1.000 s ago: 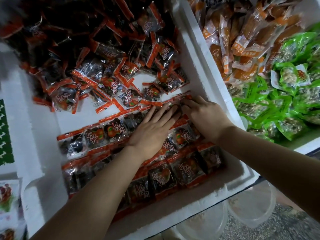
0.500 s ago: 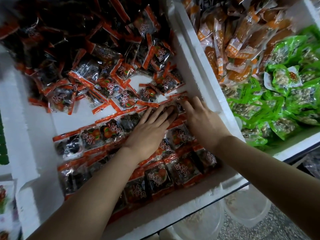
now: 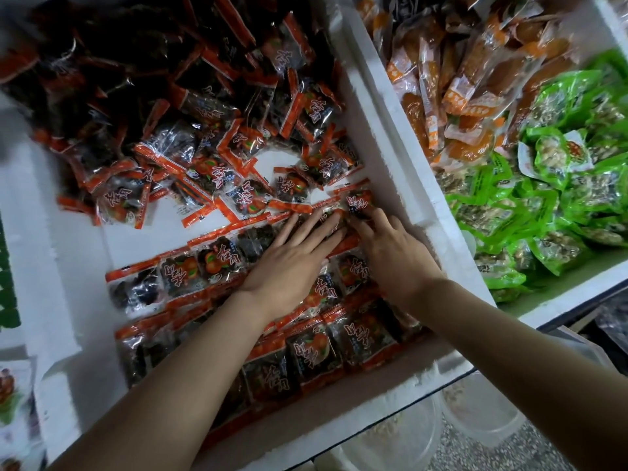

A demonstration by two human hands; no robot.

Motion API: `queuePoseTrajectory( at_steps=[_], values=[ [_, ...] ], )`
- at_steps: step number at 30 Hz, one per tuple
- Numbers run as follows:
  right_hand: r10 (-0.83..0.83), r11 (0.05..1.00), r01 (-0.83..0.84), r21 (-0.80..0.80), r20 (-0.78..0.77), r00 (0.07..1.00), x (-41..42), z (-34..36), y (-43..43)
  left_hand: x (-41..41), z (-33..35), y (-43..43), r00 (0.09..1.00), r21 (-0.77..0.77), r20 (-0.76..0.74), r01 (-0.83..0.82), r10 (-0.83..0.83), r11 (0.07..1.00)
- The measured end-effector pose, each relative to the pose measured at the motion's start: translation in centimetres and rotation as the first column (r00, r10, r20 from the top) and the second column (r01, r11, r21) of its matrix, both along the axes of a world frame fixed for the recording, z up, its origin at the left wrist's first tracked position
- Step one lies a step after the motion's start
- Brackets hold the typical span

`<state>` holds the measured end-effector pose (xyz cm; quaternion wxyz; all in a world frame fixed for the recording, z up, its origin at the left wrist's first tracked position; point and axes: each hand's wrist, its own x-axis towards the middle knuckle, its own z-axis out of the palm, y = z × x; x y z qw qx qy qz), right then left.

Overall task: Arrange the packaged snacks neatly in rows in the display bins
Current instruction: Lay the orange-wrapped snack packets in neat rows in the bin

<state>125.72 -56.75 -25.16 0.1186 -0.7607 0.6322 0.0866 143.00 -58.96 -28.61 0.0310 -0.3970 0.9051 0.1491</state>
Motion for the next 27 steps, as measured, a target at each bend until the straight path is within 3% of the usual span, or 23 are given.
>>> queuePoseTrajectory(
  at_steps=[4, 8, 10, 13, 18, 22, 27],
  values=[
    [-0.049, 0.998, 0.052, -0.039, 0.061, 0.997, -0.1, 0.3, -0.5, 0.0, 0.5, 0.2, 0.987, 0.032, -0.159, -0.020, 0.024, 0.999],
    [-0.024, 0.982, 0.059, -0.180, 0.191, 0.981, 0.5, 0.8, -3.1, 0.4, 1.1, 0.2, 0.942, -0.134, -0.317, -0.163, 0.114, 0.977],
    [-0.033, 0.973, 0.091, -0.210, 0.265, 0.964, 1.2, 1.0, -4.8, 0.4, 1.8, -0.7, 0.918, -0.171, -0.276, -0.339, 0.285, 0.925],
    [-0.074, 0.978, 0.126, -0.165, 0.293, 0.953, 2.2, 0.7, -7.3, 0.2, 2.4, -2.7, 0.828, -0.084, -0.136, -0.557, 0.544, 0.826],
    [-0.101, 0.989, 0.118, -0.084, 0.183, 0.978, 3.1, -0.5, -9.4, -1.3, 2.2, -4.7, 0.799, -0.091, -0.046, -0.600, 0.599, 0.794],
    [-0.121, 0.979, 0.153, -0.135, 0.221, 0.968, 3.3, -0.5, -9.7, -2.0, 2.4, -6.1, 0.675, 0.139, -0.130, -0.713, 0.726, 0.687],
    [-0.151, 0.956, 0.233, -0.181, 0.378, 0.913, 3.0, 0.1, -10.0, -2.3, 1.7, -7.5, 0.560, 0.377, -0.202, -0.713, 0.803, 0.592]
  ],
)
